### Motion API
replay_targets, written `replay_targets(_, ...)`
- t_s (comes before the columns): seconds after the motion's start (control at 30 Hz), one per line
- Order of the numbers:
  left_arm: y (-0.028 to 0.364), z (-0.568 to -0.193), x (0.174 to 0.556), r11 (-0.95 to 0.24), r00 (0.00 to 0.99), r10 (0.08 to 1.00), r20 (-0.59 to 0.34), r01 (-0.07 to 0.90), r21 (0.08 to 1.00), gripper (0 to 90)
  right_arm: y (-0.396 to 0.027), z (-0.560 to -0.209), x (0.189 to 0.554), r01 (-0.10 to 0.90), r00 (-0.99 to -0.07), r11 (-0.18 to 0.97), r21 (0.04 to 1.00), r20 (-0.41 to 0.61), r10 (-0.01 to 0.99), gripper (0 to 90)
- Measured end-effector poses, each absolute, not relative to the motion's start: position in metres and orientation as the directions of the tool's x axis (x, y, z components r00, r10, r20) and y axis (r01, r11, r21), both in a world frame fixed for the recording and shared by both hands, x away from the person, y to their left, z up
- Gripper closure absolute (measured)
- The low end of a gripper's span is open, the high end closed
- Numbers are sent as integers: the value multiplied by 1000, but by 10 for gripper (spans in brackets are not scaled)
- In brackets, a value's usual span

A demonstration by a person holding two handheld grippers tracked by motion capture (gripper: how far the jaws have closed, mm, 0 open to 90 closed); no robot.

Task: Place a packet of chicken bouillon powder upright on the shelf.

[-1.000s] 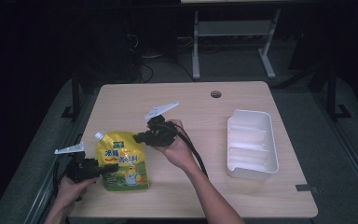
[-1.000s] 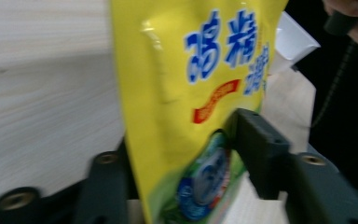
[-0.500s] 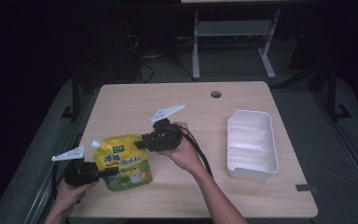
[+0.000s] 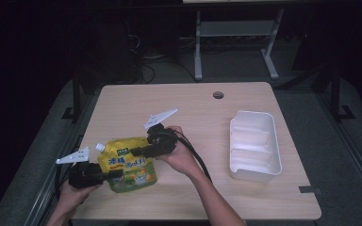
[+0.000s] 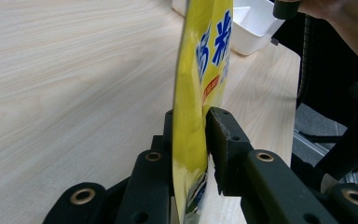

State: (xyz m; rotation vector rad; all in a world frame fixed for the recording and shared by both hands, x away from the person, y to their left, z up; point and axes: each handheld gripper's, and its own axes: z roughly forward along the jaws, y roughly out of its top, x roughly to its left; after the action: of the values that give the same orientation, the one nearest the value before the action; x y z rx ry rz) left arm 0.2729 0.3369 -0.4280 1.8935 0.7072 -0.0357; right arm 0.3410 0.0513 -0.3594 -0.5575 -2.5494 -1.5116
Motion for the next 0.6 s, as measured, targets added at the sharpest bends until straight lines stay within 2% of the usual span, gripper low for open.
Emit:
replay_targets(0.1,336,-428,273,-270,828,452,-332,481,834,765,52,-359,340,371,-926,445,815,289,243,773)
replay_targets(0.2,336,-428,273,-269,829,455,-327,477,837,756,50,-357,340,372,-927,449,812,299,228,833)
replay_targets(0.47,337,-426,271,-263,825,474,-306,465,845,653,47,-354,334,349,-937,466,813,290,196,891)
replay_targets(0.6,339,-424,269,-245,811,516,-274,446,861,502,42,-348,332,338,-941,474,813,276,198,894)
